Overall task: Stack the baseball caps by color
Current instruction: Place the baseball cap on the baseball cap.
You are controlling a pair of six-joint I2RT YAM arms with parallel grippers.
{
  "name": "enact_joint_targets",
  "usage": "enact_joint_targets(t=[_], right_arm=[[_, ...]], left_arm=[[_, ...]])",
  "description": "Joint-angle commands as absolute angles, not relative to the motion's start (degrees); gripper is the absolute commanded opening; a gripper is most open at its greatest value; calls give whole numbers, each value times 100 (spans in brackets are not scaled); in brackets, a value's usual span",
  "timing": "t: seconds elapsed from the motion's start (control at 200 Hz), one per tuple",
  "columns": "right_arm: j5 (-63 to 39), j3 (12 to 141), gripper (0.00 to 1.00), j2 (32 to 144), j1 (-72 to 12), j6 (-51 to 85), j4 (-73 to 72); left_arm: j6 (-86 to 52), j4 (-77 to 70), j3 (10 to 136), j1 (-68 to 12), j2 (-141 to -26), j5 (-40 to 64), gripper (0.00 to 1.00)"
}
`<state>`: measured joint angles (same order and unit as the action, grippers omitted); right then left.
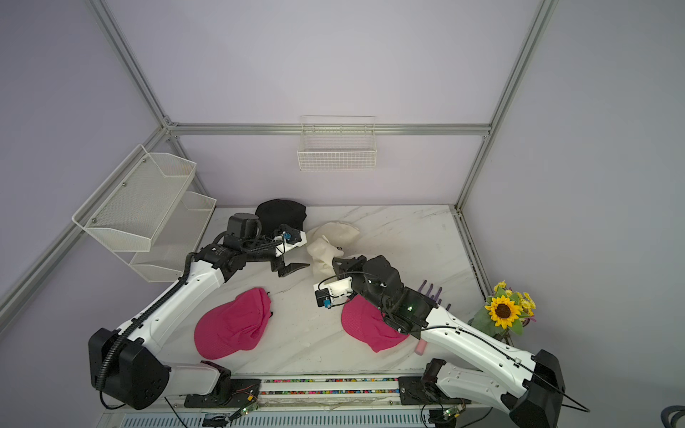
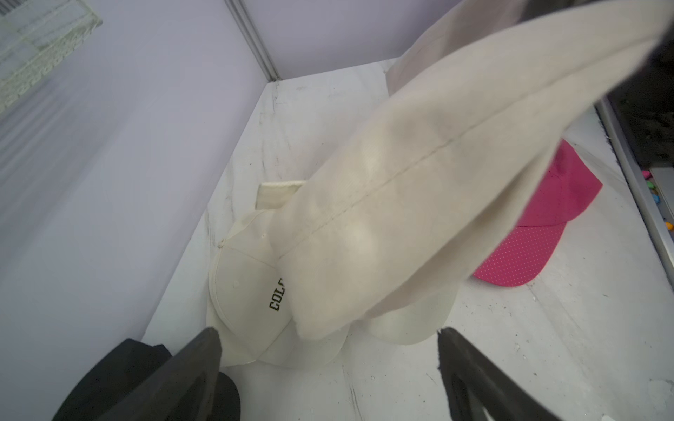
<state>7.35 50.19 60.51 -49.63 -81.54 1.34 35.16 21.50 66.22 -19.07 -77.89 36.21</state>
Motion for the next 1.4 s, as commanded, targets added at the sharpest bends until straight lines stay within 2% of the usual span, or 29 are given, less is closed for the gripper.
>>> enact_joint_targets(t=[0.0,0.115,0.185,0.405,0.546,0.736,0.841,1.031,1.151,1.282,1.332,1.397], right_arm=[[550,4878,0,5977,-4914,-8157,-518],[489,4775,0,5955,-4900,-8120,-703],[451,4721,0,5934,-4888,-8123,-779],[369,4623,0,5933,-4879,-8218,-902],[361,4607,0,5939,-4881,-8244,-910],[370,4628,0,5997,-4869,-8253,-914],[369,4635,0,6054,-4869,-8291,-930],[370,4629,0,6121,-4811,-8258,-919],[326,4605,0,6135,-4753,-8188,-929],[266,4595,0,6150,-4690,-8149,-918],[259,4591,0,6160,-4663,-8147,-929],[231,4590,0,6140,-4648,-8147,-930]], left_arm=[[452,133,6324,-1822,-7622,3426,97],[-2296,-1679,5460,-1604,-7567,3639,97],[-3353,-2171,5158,-1472,-7656,3970,95],[-3742,-2345,5352,-1400,-8217,5610,97],[-4201,-2971,5366,-1344,-8436,6130,97],[-4413,-2764,5620,-1350,-8716,6513,87],[-4702,-3044,5642,-1369,-8788,6705,77],[-5265,-3827,5616,-1380,-8756,7020,41],[-5732,-4528,5505,-1382,-8710,7195,26],[-5766,-4579,5482,-1379,-8714,7233,12],[-5761,-4564,5491,-1380,-8732,7233,12],[-5654,-4478,5493,-1380,-8745,7249,29]])
